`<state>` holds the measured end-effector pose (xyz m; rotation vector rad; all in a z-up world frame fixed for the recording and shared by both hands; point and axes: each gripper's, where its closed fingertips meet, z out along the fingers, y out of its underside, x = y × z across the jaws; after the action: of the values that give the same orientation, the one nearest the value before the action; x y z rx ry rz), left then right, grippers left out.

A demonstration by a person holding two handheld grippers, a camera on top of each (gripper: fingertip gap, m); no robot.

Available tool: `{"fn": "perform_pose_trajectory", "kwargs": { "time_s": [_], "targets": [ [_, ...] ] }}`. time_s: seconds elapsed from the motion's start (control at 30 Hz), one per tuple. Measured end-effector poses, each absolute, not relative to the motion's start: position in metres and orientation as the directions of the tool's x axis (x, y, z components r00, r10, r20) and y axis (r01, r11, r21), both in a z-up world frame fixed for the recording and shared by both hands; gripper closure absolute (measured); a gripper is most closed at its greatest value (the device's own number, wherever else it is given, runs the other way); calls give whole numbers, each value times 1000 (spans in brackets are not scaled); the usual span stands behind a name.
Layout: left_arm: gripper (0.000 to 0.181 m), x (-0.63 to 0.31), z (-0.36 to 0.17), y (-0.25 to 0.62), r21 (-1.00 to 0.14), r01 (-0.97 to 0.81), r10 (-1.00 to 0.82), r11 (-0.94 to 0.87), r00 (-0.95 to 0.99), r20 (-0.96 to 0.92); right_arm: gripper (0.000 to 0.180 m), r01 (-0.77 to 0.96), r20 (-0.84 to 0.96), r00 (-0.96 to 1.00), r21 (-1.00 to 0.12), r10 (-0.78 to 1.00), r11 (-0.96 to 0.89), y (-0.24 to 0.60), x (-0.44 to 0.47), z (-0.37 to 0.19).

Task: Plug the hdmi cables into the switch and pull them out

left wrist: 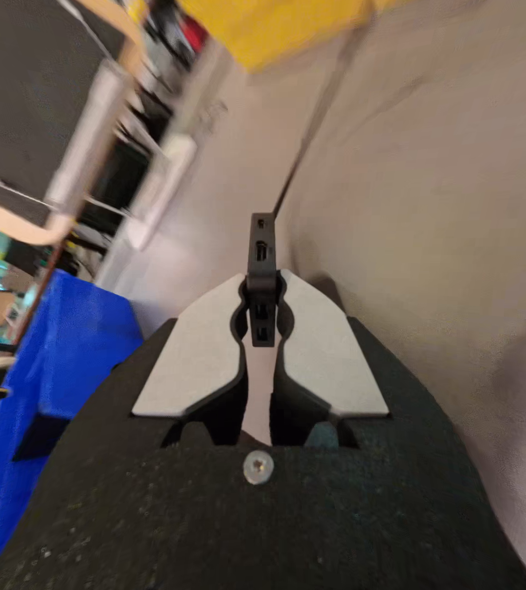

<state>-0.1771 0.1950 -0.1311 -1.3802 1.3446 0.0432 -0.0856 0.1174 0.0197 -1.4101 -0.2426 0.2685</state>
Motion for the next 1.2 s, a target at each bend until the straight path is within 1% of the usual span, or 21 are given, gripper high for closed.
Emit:
{"fn": "perform_pose_trajectory", "kwargs": {
  "time_s": [0.07, 0.1, 0.17, 0.23, 0.3, 0.37, 0.43, 0.5, 0.57, 0.6, 0.7, 0.83, 0.87, 0.93, 1.03, 1.1, 1.2],
  "targets": [
    [167, -175, -80, 184, -695, -607, -598, 385, 409, -689, 159, -56, -18, 955, -991, 297, 118, 112, -57, 18],
    [167, -174, -77, 184, -707, -603, -611, 369, 416, -674, 159, -83, -49, 960, -990, 275, 112, 113, -40, 17],
    [167, -174, -93, 187, -718, -609, -652, 338, 399, -645, 159, -136, -113, 960, -988, 255, 74, 116, -12, 25],
    [167, -178, -104, 184, -692, -627, -657, 358, 358, -663, 159, -94, -84, 973, -995, 213, 39, 115, 15, 39],
    [167, -181, -105, 184, -685, -631, -648, 364, 357, -673, 159, -41, -35, 993, -998, 117, 45, 107, 53, 59],
    [167, -184, -105, 186, -700, -629, -662, 338, 370, -652, 159, 46, 46, 999, -999, -3, 19, 101, 94, 73],
    [167, -184, -105, 187, -745, -599, -698, 294, 398, -596, 160, 166, 167, 977, -986, -134, -13, 100, 134, 83],
    [167, -185, -107, 188, -776, -579, -732, 249, 412, -542, 159, 299, 321, 925, -945, -203, -133, 110, 165, 73],
    [167, -185, -108, 189, -789, -568, -747, 232, 415, -519, 159, 424, 481, 839, -871, -254, -249, 121, 190, 57],
    [167, -185, -108, 189, -787, -571, -747, 233, 413, -520, 159, 483, 556, 794, -822, -246, -302, 128, 196, 47],
    [167, -185, -109, 187, -777, -581, -743, 241, 405, -533, 159, 612, 724, 677, -655, -136, -443, 150, 199, 3],
    [167, -185, -111, 184, -768, -591, -747, 245, 390, -539, 159, 660, 816, 575, -423, 55, -621, 159, 201, -65],
    [167, -185, -114, 183, -766, -596, -752, 240, 384, -535, 159, 655, 819, 567, -384, 89, -650, 158, 203, -77],
    [167, -185, -117, 182, -766, -599, -761, 233, 378, -527, 159, 638, 789, 599, -367, 137, -677, 156, 201, -92],
    [167, -186, -121, 180, -764, -604, -771, 226, 368, -519, 159, 618, 700, 681, -396, 213, -679, 148, 185, -99],
    [167, -185, -122, 178, -766, -603, -781, 223, 359, -510, 160, 596, 580, 757, -424, 301, -682, 137, 167, -105],
    [167, -183, -122, 175, -784, -584, -801, 208, 358, -479, 151, 516, 348, 854, -462, 387, -721, 117, 142, -115]
  ]
}}
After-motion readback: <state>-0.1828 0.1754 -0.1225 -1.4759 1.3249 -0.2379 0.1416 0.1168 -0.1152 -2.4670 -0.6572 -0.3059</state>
